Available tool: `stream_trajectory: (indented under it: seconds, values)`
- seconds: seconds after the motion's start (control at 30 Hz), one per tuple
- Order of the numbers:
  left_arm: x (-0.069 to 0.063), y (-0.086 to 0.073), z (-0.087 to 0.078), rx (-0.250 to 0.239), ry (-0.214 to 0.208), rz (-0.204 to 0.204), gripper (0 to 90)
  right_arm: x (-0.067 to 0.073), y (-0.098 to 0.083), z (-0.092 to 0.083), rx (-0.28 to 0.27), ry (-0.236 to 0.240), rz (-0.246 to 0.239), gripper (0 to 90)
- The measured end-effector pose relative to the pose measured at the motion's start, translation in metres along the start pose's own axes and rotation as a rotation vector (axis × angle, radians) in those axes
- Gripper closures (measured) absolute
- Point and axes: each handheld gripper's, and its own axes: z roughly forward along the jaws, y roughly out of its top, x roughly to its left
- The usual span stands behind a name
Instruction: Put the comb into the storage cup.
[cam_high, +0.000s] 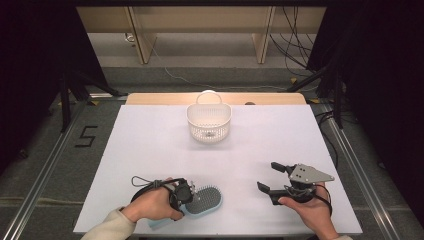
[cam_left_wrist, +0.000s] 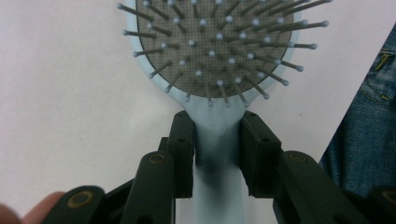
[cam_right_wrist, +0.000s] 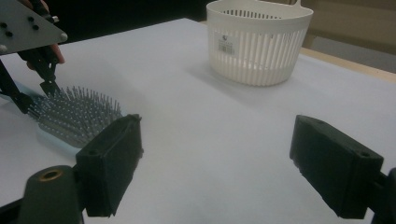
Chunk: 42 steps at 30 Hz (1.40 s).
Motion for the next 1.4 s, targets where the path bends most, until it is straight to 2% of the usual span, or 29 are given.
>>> stream_trajectory:
  seconds: [0.2, 0.33, 0.83, 1.03, 1.4]
  values:
    - [-0.001, -0.001, 0.0, -0.004, 0.005, -0.005, 69.0, 0.0, 0.0, 0.0, 0.001, 0.0, 0.0, 17.8]
    - [-0.001, -0.001, 0.0, -0.009, 0.001, 0.015, 69.1, 0.0, 0.0, 0.0, 0.002, 0.0, -0.002, 17.8]
    - [-0.004, -0.006, 0.0, -0.045, 0.022, 0.019, 69.7, 0.0, 0.0, 0.0, 0.002, 0.001, -0.001, 17.8]
    - [-0.004, -0.008, 0.0, -0.057, 0.026, 0.032, 69.8, 0.0, 0.0, 0.0, 0.002, 0.002, 0.001, 17.8]
    - [-0.005, -0.011, -0.001, -0.078, 0.029, 0.031, 69.9, 0.0, 0.0, 0.0, 0.001, 0.002, 0.001, 17.8]
